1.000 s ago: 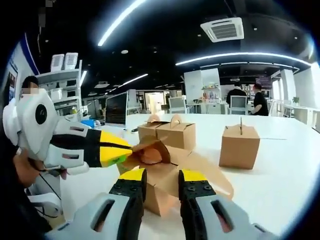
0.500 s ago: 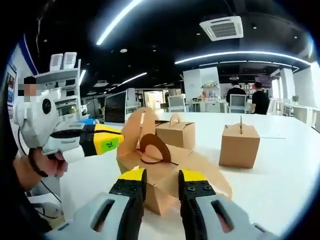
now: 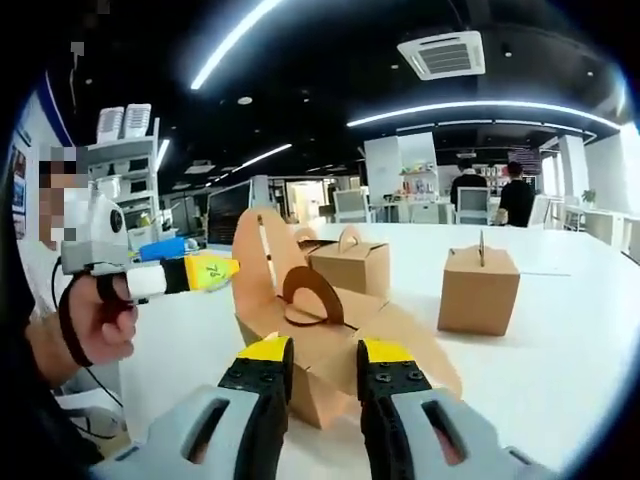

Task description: Pick up one paper box from the group, open the paper box, and remove the item inside

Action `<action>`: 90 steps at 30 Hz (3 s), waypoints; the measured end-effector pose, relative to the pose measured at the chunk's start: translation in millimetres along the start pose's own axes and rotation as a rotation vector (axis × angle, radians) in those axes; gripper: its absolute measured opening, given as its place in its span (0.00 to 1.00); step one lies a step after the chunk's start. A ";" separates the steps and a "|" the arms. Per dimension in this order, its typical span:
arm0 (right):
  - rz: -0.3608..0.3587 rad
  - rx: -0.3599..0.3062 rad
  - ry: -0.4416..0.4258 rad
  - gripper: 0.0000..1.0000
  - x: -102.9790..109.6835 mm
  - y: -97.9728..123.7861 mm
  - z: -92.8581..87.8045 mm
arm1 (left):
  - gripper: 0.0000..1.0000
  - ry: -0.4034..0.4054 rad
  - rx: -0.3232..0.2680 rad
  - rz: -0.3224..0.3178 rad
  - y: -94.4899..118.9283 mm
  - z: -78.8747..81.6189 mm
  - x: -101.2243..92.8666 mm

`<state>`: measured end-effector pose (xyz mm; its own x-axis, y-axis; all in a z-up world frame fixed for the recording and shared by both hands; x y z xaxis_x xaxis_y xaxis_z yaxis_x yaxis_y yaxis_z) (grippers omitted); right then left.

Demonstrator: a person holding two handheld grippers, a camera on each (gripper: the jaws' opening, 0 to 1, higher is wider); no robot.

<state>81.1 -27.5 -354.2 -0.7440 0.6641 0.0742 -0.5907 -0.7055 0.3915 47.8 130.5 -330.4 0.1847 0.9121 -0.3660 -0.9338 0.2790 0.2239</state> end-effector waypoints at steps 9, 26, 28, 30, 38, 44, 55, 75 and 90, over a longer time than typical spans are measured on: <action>-0.004 0.002 -0.010 0.27 0.3 0.0 -0.6 | 0.04 0.173 0.015 -0.020 -4.0 -2.8 17.6; -0.010 0.011 -0.010 0.26 2.0 1.9 -0.6 | 0.04 0.283 0.086 0.004 -6.7 -26.3 36.6; -0.012 0.011 -0.008 0.26 2.3 2.1 -0.5 | 0.04 0.279 0.093 0.006 -7.2 -27.7 37.0; -0.013 0.009 -0.008 0.26 2.7 2.2 -0.5 | 0.05 0.281 0.105 0.006 -7.9 -30.5 37.6; -0.012 0.007 -0.012 0.26 3.3 2.0 -0.1 | 0.05 0.284 0.140 -0.002 -9.3 -36.1 37.2; -0.011 0.004 -0.013 0.26 2.7 1.6 0.1 | 0.05 0.443 0.175 -0.063 -13.7 -45.8 37.4; -0.008 0.005 -0.012 0.26 2.0 0.8 0.6 | 0.05 0.668 0.201 -0.151 -17.6 -55.3 38.0; -0.005 0.004 -0.014 0.25 1.3 0.5 0.0 | 0.04 1.033 0.235 -0.298 -26.8 -69.1 28.2; -0.005 0.000 -0.018 0.25 1.1 0.5 -0.5 | 0.04 1.152 0.222 -0.350 -28.6 -70.9 32.2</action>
<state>79.8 -27.2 -354.3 -0.7351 0.6721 0.0890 -0.5945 -0.7021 0.3919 58.8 130.6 -412.6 -0.0689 0.0096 -0.9976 -0.7946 0.6041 0.0607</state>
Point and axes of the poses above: the point that each gripper's makers call its tool centre point, and the gripper's own axes: y roughly backward along the fingers, x roughly to its left, z roughly out of its top, the point moved 5 cm from there along y, roughly backward along the fingers, and after that the axes turned 11 degrees about x, right-handed, at the moved point
